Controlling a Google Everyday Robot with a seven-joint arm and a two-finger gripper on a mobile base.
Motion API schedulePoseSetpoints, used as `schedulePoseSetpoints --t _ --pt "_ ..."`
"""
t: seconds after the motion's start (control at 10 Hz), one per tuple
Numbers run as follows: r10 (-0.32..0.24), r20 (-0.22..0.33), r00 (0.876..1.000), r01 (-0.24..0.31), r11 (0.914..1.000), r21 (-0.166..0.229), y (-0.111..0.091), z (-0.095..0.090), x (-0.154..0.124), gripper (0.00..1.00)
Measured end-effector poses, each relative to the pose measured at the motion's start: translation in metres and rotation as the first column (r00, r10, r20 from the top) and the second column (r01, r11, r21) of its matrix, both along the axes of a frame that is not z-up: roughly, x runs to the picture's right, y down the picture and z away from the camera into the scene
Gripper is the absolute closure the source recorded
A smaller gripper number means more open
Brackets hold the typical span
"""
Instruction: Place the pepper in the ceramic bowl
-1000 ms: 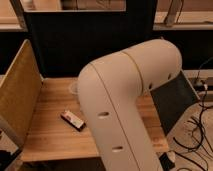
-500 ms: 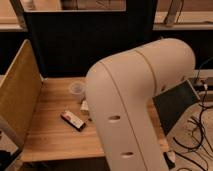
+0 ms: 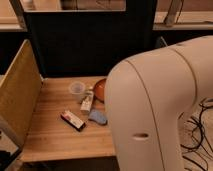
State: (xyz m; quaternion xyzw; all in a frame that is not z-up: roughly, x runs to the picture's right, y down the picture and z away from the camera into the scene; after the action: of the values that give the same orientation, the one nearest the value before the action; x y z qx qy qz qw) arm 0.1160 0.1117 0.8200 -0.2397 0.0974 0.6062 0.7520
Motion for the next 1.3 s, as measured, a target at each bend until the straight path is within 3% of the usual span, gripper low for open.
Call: schedulePoseSetpoints --t 0.2,0.5,0.8,1.0,1.3 --pt "-0.04 0.031 0.999 0.039 0.9977 0.056 -0.028 -0.007 -0.018 1.0" --pt "-0.16 0.094 0.983 0.149 0.9824 0.113 -0.059 -0.003 -0.065 1.0" --pt "-0.213 0.132 0.968 0.195 0.9712 0.137 -0.079 0.027 -0.093 1.0" --pt "-0.211 0.154 0.965 0.191 0.9721 0.136 -0.099 0.057 -0.101 1.0" --pt "-0.204 0.169 0.964 0.181 0.9733 0.142 -0.117 0.081 -0.103 0.94"
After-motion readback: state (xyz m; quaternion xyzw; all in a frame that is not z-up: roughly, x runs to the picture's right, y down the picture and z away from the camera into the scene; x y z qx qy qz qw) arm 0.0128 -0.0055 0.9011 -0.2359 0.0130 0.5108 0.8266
